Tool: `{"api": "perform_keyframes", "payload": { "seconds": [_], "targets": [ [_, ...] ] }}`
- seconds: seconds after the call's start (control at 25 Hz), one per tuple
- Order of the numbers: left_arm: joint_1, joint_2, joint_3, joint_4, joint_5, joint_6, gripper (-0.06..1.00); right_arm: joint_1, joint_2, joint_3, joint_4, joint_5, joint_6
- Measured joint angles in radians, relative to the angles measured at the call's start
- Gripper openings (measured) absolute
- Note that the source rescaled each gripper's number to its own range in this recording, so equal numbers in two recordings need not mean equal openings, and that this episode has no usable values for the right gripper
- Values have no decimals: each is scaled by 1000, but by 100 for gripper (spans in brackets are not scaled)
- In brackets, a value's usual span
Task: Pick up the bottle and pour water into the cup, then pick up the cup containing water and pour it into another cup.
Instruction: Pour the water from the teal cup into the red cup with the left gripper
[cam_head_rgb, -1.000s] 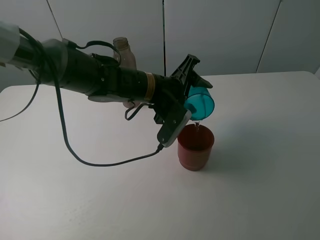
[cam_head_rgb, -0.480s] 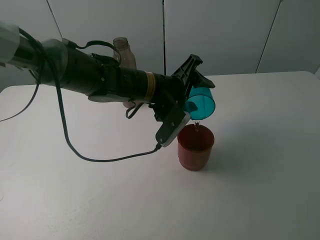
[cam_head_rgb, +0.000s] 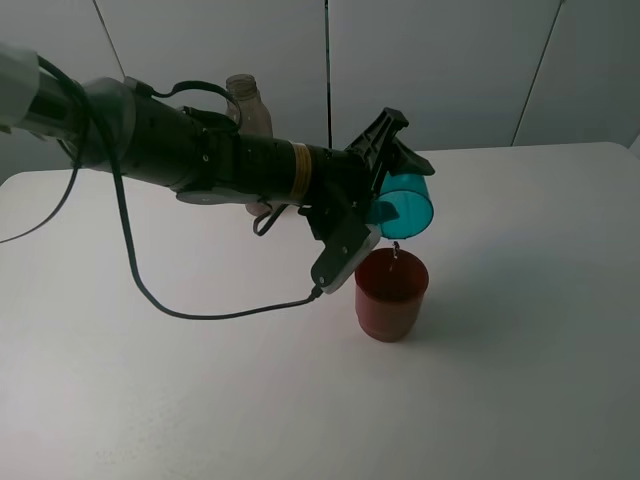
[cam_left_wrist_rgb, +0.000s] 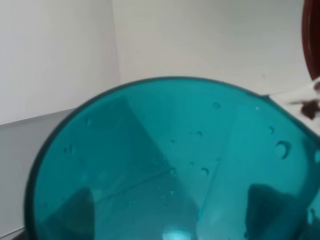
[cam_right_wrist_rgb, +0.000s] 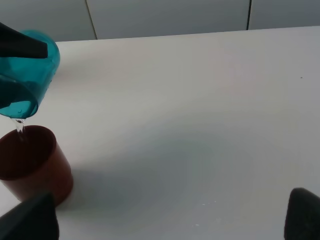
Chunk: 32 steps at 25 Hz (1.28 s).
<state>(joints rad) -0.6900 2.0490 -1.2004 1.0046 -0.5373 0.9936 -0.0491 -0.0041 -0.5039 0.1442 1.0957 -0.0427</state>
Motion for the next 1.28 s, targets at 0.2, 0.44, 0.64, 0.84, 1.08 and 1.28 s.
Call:
{"api": "perform_keyframes", "payload": {
  "seconds": [0.2, 0.44, 0.64, 0.84, 1.08, 1.28],
  "targets": [
    [0, -1, 0, -14, -26, 53, 5, 0, 0, 0, 0, 0, 0],
    [0, -1, 0, -23, -31, 122, 5, 0, 0, 0, 0, 0, 0],
    [0, -1, 0, -23, -67, 138, 5, 0, 0, 0, 0, 0, 0],
    [0, -1, 0, -23, -75, 158, 5, 0, 0, 0, 0, 0, 0],
    [0, -1, 0, -16, -97, 169, 5, 0, 0, 0, 0, 0, 0],
    [0, -1, 2, -11, -114, 196, 5, 0, 0, 0, 0, 0, 0]
  ]
}}
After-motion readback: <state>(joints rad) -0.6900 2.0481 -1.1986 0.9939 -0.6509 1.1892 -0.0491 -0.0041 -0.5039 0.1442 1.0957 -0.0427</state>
